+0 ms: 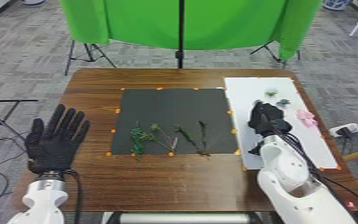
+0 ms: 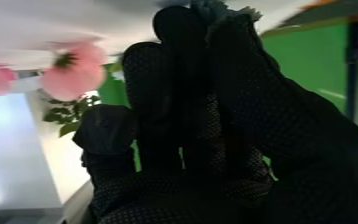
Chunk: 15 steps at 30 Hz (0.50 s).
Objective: Arrange flowers
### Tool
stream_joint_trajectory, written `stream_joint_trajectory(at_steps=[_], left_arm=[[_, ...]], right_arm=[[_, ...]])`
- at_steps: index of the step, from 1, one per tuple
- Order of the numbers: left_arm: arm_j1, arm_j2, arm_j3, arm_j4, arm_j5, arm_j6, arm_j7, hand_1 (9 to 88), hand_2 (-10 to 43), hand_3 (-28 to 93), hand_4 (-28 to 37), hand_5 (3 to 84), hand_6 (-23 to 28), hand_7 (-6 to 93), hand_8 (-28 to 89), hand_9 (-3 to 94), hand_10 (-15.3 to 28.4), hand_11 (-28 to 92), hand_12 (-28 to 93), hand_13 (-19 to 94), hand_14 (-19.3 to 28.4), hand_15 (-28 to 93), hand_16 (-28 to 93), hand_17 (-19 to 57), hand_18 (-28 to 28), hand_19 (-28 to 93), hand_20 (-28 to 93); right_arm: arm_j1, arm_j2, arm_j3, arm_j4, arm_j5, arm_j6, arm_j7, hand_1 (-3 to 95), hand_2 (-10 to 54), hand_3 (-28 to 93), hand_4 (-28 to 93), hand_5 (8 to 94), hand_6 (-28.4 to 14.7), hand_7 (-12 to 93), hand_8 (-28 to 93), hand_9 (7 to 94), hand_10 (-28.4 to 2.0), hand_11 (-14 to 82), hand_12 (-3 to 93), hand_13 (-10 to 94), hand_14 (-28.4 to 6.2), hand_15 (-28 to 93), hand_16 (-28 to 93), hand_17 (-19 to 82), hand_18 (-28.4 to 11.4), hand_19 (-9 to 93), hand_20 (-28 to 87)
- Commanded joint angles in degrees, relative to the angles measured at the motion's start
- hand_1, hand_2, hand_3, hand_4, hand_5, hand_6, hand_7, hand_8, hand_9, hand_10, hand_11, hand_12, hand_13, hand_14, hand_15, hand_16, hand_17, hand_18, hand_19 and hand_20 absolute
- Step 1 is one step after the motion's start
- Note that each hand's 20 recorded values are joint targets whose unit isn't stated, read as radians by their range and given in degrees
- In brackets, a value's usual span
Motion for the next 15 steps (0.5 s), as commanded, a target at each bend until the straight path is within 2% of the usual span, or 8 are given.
stream_joint_trajectory(at_steps=[1,4,9,12,15], left_arm=[[2.9,-1.03,-1.74,-0.34,-0.38,0.19,0.57,25.7,14.8,76,-28.3,42.9,9.0,10.1,-9,37.5,15.3,16,9,28,15.7,30,-6,-7.9,13.8,30,10],[3.5,-1.11,-2.66,-0.65,-0.39,1.44,1.31,25.8,14.6,76,-28.3,42.9,9.0,10.2,-9,37.3,15.0,16,9,28,15.5,30,-6,-7.9,13.8,30,10],[4.4,-0.61,-3.89,-0.86,0.43,1.39,2.62,25.8,14.6,76,-28.3,42.8,8.8,10.3,-9,37.2,14.8,16,9,28,15.0,29,-6,-7.7,13.7,30,10],[4.4,-0.32,-3.82,-0.9,0.63,1.61,2.95,25.7,14.6,76,-28.3,42.6,8.6,10.4,-9,37.0,14.2,16,9,28,14.6,29,-6,-7.6,13.5,30,10],[3.2,0.18,-3.06,-0.41,1.64,1.71,2.87,25.7,14.7,76,-28.3,42.0,8.0,10.7,-9,36.6,13.4,16,9,28,13.7,28,-6,-7.2,13.2,29,9]], right_arm=[[3.1,0.4,-6.4,-8.3,0.4,5.1,-8.3,60.1,-9.5,71,-28,80.9,0.1,30,1,86.7,-11.4,9.2,39.3,59,-11.4,62,39,34,-22.9,93,59],[7.1,-1.4,-11.4,-6.3,0.7,7.9,-13.5,60.0,-9.5,71,-28,80.8,0.0,30,1,86.8,-11.3,9.4,39.6,59,-11.3,62,39,34,-22.8,93,59],[14.4,-6.2,-19.6,-2.2,2.3,5.2,-19.1,59.6,-9.5,72,-28,80.7,0.0,31,0,86.7,-11.2,9.6,39.9,59,-11.1,62,40,34,-22.6,93,59],[18.0,-9.1,-23.6,1.1,2.6,5.1,-25.1,59.4,-9.5,72,-28,80.5,0.1,31,0,86.5,-11.1,9.7,40.0,59,-11.0,62,40,34,-22.6,93,59],[20.7,-11.6,-26.2,4.6,-0.5,6.7,-32.4,59.0,-9.5,73,-28,80.0,0.1,32,0,86.3,-10.8,9.7,40.1,59,-10.8,62,40,33,-22.4,93,59]])
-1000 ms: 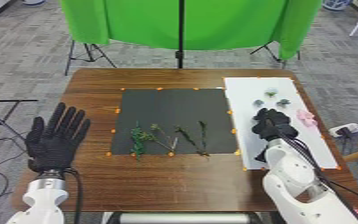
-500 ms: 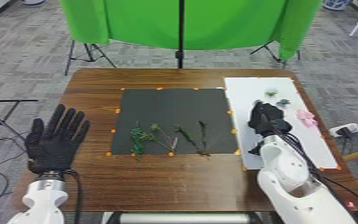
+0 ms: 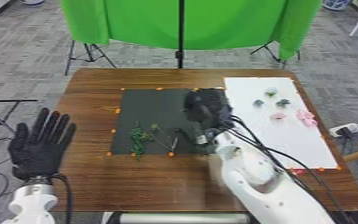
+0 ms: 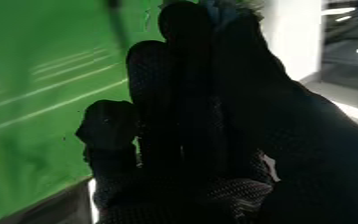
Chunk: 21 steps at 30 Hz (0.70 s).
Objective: Arrange flowers
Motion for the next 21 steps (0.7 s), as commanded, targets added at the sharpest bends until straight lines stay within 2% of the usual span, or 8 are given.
stream_joint_trajectory(at_steps=[1,4,5,7,11,16,19,21], left_arm=[[0.0,1.06,0.86,0.5,1.64,0.78,0.82,25.6,14.7,76,-28.3,41.7,7.8,10.8,-10,36.3,12.9,16,8,28,13.3,28,-6,-7.0,13.1,29,9],[-1.0,1.5,1.36,0.86,1.41,0.74,1.18,25.1,14.8,76,-28.3,40.5,6.7,11.5,-10,35.4,11.4,16,8,27,11.5,27,-7,-6.3,12.5,28,9],[0.7,1.95,1.02,-0.48,1.48,0.57,1.88,25.0,14.7,76,-28.3,39.8,6.2,11.7,-10,35.0,10.7,16,8,27,10.8,26,-7,-6.0,12.3,27,9],[0.3,2.67,1.59,-0.49,1.43,0.4,2.6,24.7,14.7,77,-28.3,39.2,5.6,12.2,-10,34.2,9.3,16,7,27,9.3,24,-7,-5.3,11.9,26,9],[-1.8,3.29,2.65,0.47,1.41,0.11,2.11,23.9,14.4,77,-28.3,37.8,4.3,13.5,-10,32.7,6.8,15,7,27,6.1,19,-5,-3.4,10.3,22,9],[-2.7,4.13,3.27,0.72,1.45,0.52,2.12,23.2,13.9,78,-28.3,36.5,2.6,15.5,-11,31.9,4.2,15,8,26,3.0,15,-3,-1.9,8.5,18,10],[-3.2,4.34,3.55,0.76,1.67,0.92,0.92,22.8,13.9,79,-28.3,35.9,1.6,16.8,-11,30.9,2.7,14,9,26,1.5,11,-2,-1.2,7.6,15,10],[-3.8,4.4,3.9,1.01,2.26,0.82,0.57,22.4,13.7,79,-28.3,35.1,0.7,17.5,-11,30.1,1.8,13,9,24,0.7,10,-1,-0.8,6.8,14,11]], right_arm=[[8.7,-9.2,-8.1,6.7,-3.0,0.1,-14.3,58.3,-9.5,74,-28,79.7,0.2,33,0,86.1,-10.7,9.7,40.3,59,-10.5,62,41,33,-22.3,93,59],[10.3,-12.2,-10.0,10.2,-3.3,-1.7,-15.9,56.5,-9.5,76,-28,78.2,0.8,36,-1,85.7,-10.3,9.4,40.9,60,-9.7,60,42,33,-22.3,93,58],[10.1,-12.0,-11.5,9.3,-2.2,-3.0,-14.6,55.7,-9.5,78,-28,77.6,0.9,37,-1,85.5,-10.2,9.4,41.0,60,-9.6,60,42,33,-22.2,93,58],[10.4,-13.5,-12.4,11.1,0.5,-6.0,-14.1,54.4,-9.5,79,-28,76.5,1.4,39,-1,85.3,-9.8,9.2,41.6,60,-9.4,60,42,33,-22.2,93,58],[10.7,-16.5,-13.0,15.8,-4.3,-6.0,-13.7,52.2,-9.5,82,-28,74.4,2.9,42,0,84.9,-8.9,8.6,42.6,60,-9.1,59,44,33,-22.2,93,57],[10.6,-19.8,-12.2,19.4,-6.6,-8.0,-12.8,51.7,-9.5,82,-28,75.1,3.1,37,4,85.0,-9.1,6.8,42.4,60,-9.6,57,44,33,-22.4,93,57],[9.4,-22.1,-10.7,20.8,-8.1,-10.4,-11.1,53.0,-9.5,81,-28,75.4,3.1,36,5,84.9,-9.5,6.5,42.3,60,-9.7,56,44,32,-22.7,93,57],[9.4,-22.1,-11.0,21.0,-8.7,-10.1,-10.2,53.3,-9.5,81,-28,76.2,3.1,34,7,85.0,-9.7,6.0,42.6,61,-9.8,56,45,32,-22.9,92,57]])
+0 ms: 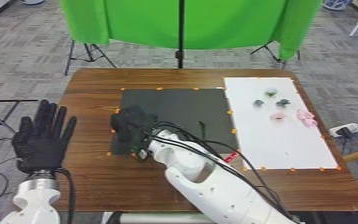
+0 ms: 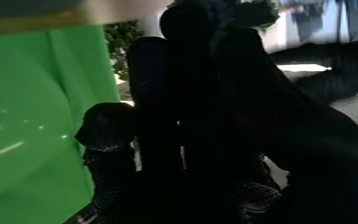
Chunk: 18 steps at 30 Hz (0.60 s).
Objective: Arrange flowers
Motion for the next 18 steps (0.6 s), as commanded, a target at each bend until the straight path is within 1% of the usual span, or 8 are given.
stream_joint_trajectory(at_steps=[1,4,6,7,9,11,13,18], left_arm=[[-1.4,0.75,0.92,0.66,1.4,0.59,-1.68,22.2,13.7,79,-28.3,34.8,0.4,17.9,-11,29.8,1.5,13,10,24,0.3,9,0,-0.7,6.5,13,11],[-1.1,0.65,0.67,0.64,2.63,0.81,-1.17,22.5,13.6,79,-28.3,35.3,0.9,18.0,-12,30.2,1.8,13,11,24,0.6,9,1,-0.8,6.5,13,12],[-1.0,0.61,0.42,0.57,2.25,0.8,-1.21,22.6,13.7,79,-28.3,35.5,1.0,18.2,-12,30.5,2.0,13,11,25,1.0,9,2,-0.8,6.7,13,12],[-0.9,0.54,0.33,0.35,2.33,1.56,-1.1,22.7,13.7,79,-28.3,35.6,1.1,18.3,-12,30.5,2.1,13,11,25,1.1,9,2,-0.9,6.7,13,12],[-1.1,0.4,0.33,0.49,4.36,2.2,-1.27,23.4,13.2,79,-28.3,35.7,1.3,18.3,-12,30.7,2.4,13,11,25,1.2,9,2,-0.9,6.8,13,12],[-1.1,0.38,0.28,0.51,4.1,1.75,-1.52,24.2,12.5,79,-28.3,35.8,1.6,18.3,-12,30.7,2.9,13,11,25,1.7,9,2,-1.0,7.0,13,12],[-1.1,0.35,0.14,0.51,4.06,1.58,-1.5,24.7,12.2,79,-28.3,36.1,2.0,18.2,-12,30.7,3.5,14,11,25,2.4,9,2,-1.4,7.4,14,13],[-1.5,0.5,-0.11,0.33,3.37,2.71,-1.92,24.8,11.4,79,-28.3,33.4,1.7,18.1,-12,28.5,3.5,13,11,25,2.6,8,3,-1.7,7.4,14,12]], right_arm=[[-1.4,-3.0,1.1,1.1,-2.6,-3.1,3.1,53.3,-9.5,81,-28,76.2,3.0,34,7,85.0,-9.8,5.9,42.6,61,-9.9,55,45,32,-22.9,92,58],[-1.2,-2.5,0.6,0.5,-2.9,-3.3,3.6,53.0,-9.5,81,-28,76.8,2.9,32,8,85.0,-9.9,5.7,42.6,61,-10.2,55,45,32,-22.9,92,58],[-1.2,-2.2,0.5,0.2,-2.1,-3.4,3.8,54.0,-9.5,80,-28,76.9,2.7,28,9,84.0,-9.8,5.8,41.5,60,-10.1,55,45,32,-23.1,92,58],[-1.2,-2.2,0.4,0.1,-1.8,-3.6,4.5,54.4,-9.5,80,-28,76.5,2.6,27,8,83.3,-9.6,5.7,41.0,60,-10.1,55,45,32,-23.1,92,58],[-1.3,-2.1,0.7,-0.7,-1.0,-6.1,5.6,55.8,-9.5,80,-28,76.3,2.7,26,7,82.8,-9.4,5.4,40.2,59,-9.9,55,45,31,-23.1,91,58],[-1.5,-1.8,0.6,-0.9,-0.7,-6.2,6.3,56.9,-9.5,80,-28,75.2,3.3,24,5,81.1,-9.3,6.3,37.7,59,-9.3,53,46,31,-23.2,91,58],[-1.5,-1.5,0.5,-1.5,-0.3,-7.1,7.0,56.7,-9.5,81,-28,74.1,3.8,22,-1,76.3,-10.6,12.1,29.1,59,-9.0,53,45,31,-23.4,90,58],[-1.4,-1.6,0.2,-3.2,2.4,-11.8,11.2,50.9,-9.5,87,-28,72.6,3.3,20,-10,72.4,-12.5,14.9,21.0,56,-10.7,57,41,30,-23.7,90,59]])
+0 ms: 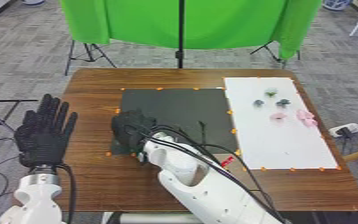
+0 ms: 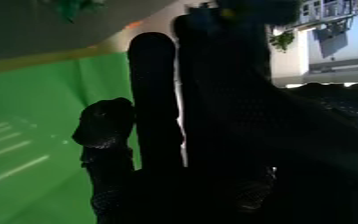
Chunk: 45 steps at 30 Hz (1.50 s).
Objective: Arrange flowers
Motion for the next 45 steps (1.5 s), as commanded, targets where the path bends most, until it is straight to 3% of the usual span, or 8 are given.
stream_joint_trajectory(at_steps=[1,7,18,23,27,32,37,45], left_arm=[[0.1,-0.02,-0.53,0.1,-0.07,1.43,-1.12,25.0,11.3,79,-28.3,32.0,2.1,18.0,-12,27.7,3.9,13,11,24,3.1,8,3,-1.8,7.5,14,12],[0.4,-0.23,-0.77,0.07,-0.16,1.08,-0.81,26.7,10.9,78,-28.3,29.6,4.3,16.4,-12,25.8,8.3,15,11,24,7.3,15,2,-4.2,9.9,20,12],[1.5,-1.48,-1.38,0.04,-1.35,0.49,-0.76,26.9,10.5,78,-28.3,28.8,4.6,14.6,-11,24.5,8.5,13,9,24,8.1,17,-1,-4.9,10.8,22,10],[2.4,-3.22,-1.97,0.02,-1.5,-0.44,-1.63,27.5,11.1,76,-28.3,31.1,6.4,12.9,-11,25.9,11.0,14,9,24,11.3,22,-2,-6.0,11.8,25,11],[3.6,-3.82,-2.9,0.13,-1.86,-2.5,-1.2,27.8,11.6,76,-28.3,33.6,7.8,11.6,-11,28.2,13.5,15,9,25,14.1,27,-4,-7.5,13.1,28,11],[5.0,-4.5,-3.9,-0.46,-1.83,-2.51,-0.95,27.4,12.3,75,-28.3,37.1,8.5,10.2,-10,32.1,14.8,16,9,26,15.4,28,-5,-7.8,13.6,29,10],[6.4,-4.83,-4.52,-1.17,-1.9,-1.79,-0.17,26.9,12.9,75,-28.3,38.3,8.8,9.9,-10,33.3,15.1,16,9,26,15.7,29,-5,-7.9,13.7,29,10],[6.5,-4.87,-4.25,-1.47,-2.85,-1.19,-0.11,26.6,13.7,76,-28.3,39.1,8.9,10.0,-10,34.0,15.2,17,9,27,15.8,29,-5,-7.9,13.7,30,10]], right_arm=[[0.0,0.4,-0.4,-2.1,2.5,-5.1,5.0,49.7,-9.5,88,-28,72.1,3.1,20,-11,71.8,-12.7,14.6,20.6,55,-11.2,57,39,29,-23.7,89,59],[0.4,0.8,-0.6,-3.8,4.3,-5.8,6.9,49.3,-9.5,87,-28,69.8,2.2,20,-13,67.6,-12.2,16.3,18.4,52,-12.3,62,33,29,-23.9,89,58],[1.0,2.7,0.0,-9.6,9.6,-7.6,9.7,43.2,-9.5,93,-28,65.5,0.3,19,-13,62.3,-14.2,14.7,17.5,49,-13.8,66,25,28,-24.3,90,59],[-1.7,5.3,6.2,-15.3,12.0,-9.5,13.1,44.3,-9.5,91,-28,63.5,-0.3,18,-14,59.3,-14.8,14.6,17.1,46,-14.3,66,24,28,-24.5,90,59],[-5.1,10.8,14.0,-20.6,14.1,-9.1,16.8,46.4,-9.5,87,-28,62.1,-1.6,18,-14,56.8,-15.9,15.6,16.3,44,-15.2,65,21,27,-24.4,89,58],[-10.1,19.2,24.2,-23.9,14.4,-8.8,20.0,43.4,-9.5,85,-28,57.9,-3.7,17,-13,51.7,-18.3,14.9,15.2,40,-16.8,55,15,25,-24.4,84,53],[-14.9,26.2,33.3,-26.1,12.6,-13.0,20.8,33.4,-9.3,82,-27,51.3,-6.5,14,-12,45.4,-20.8,12.7,14.7,34,-19.3,47,12,20,-24.3,80,48],[-23.5,29.7,43.5,-26.6,14.1,-12.8,25.0,32.3,-8.8,83,-26,48.9,-6.5,13,-11,40.6,-20.0,10.9,14.0,31,-19.5,41,13,19,-24.6,78,45]])
